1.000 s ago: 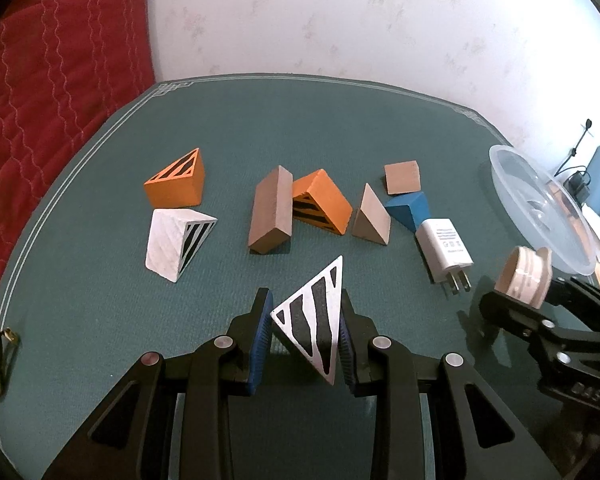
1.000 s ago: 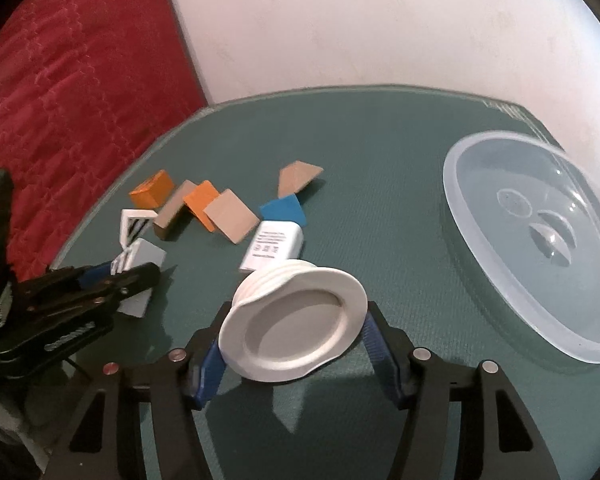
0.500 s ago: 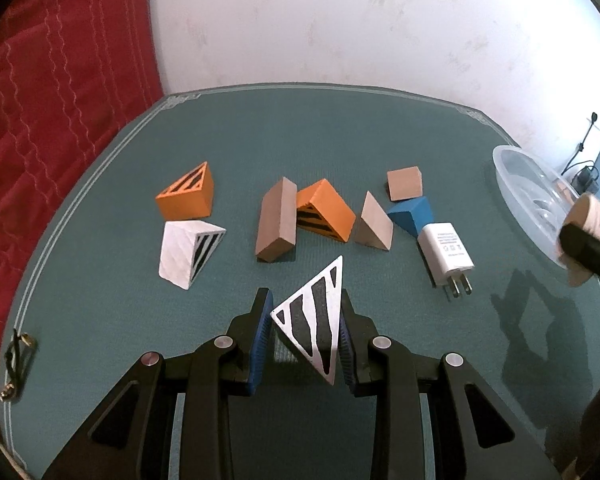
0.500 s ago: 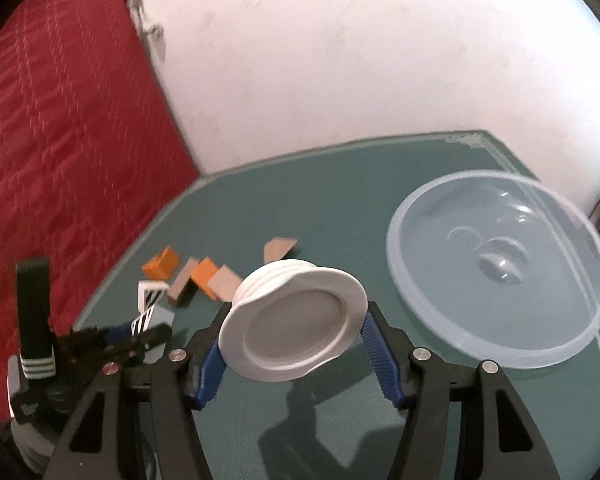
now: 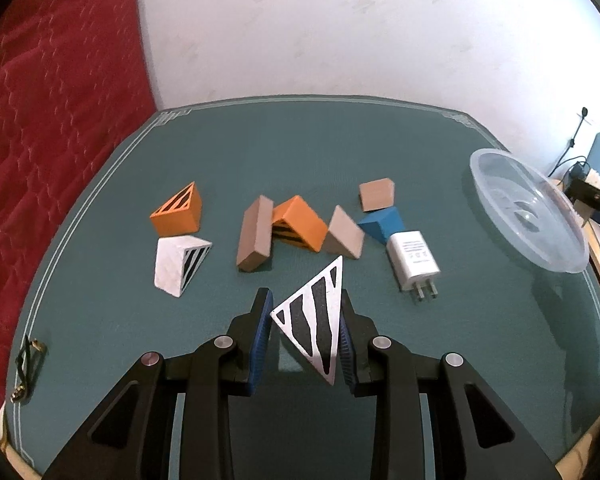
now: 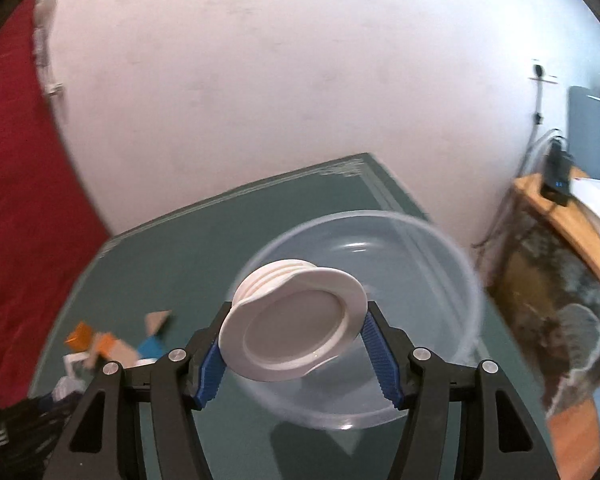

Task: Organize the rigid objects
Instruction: 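Carry the dish and triangle over the clear bowl and open both tools to drop them, then grasp the white marbled block with the left tool while the right tool moves toward the charger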

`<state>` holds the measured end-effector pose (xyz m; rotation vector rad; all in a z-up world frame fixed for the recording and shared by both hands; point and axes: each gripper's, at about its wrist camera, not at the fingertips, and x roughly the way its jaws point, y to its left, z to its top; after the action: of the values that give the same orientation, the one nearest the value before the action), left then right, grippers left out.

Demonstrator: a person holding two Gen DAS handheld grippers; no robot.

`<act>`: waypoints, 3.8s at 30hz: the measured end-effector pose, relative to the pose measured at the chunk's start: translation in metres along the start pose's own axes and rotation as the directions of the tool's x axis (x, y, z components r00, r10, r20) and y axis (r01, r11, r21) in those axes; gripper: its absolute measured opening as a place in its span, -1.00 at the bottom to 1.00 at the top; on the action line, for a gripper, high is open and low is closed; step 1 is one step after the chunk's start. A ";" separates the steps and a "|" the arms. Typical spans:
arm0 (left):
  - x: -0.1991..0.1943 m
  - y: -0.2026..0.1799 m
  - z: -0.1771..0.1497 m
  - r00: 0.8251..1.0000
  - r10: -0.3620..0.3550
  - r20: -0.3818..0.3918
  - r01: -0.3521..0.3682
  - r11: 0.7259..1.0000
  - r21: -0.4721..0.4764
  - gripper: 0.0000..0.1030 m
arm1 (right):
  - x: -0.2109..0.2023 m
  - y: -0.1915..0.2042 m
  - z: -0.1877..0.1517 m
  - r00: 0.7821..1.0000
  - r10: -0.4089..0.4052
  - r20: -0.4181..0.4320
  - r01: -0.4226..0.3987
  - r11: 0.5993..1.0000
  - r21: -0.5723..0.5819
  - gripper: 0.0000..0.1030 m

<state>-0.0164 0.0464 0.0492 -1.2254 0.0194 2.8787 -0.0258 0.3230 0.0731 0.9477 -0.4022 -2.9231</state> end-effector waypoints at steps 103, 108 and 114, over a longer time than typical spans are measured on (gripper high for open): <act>-0.021 -0.034 0.044 0.996 0.060 0.071 -0.058 0.998 -0.031 0.34 | -0.036 -0.012 -0.002 0.967 -0.177 0.181 0.160 0.982 0.105 0.74; -0.025 -0.011 0.039 0.993 0.091 0.071 -0.086 0.994 -0.073 0.34 | -0.040 0.007 -0.008 0.979 -0.118 0.169 0.110 0.992 0.058 0.74; -0.029 0.016 0.031 0.989 0.132 0.067 -0.123 0.986 -0.114 0.34 | -0.039 0.030 -0.016 0.992 -0.026 0.126 0.026 1.000 0.003 0.74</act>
<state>-0.0187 0.0302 0.0920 -1.1732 -0.0645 3.0723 0.0142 0.2953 0.0902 0.7764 -0.4010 -3.0163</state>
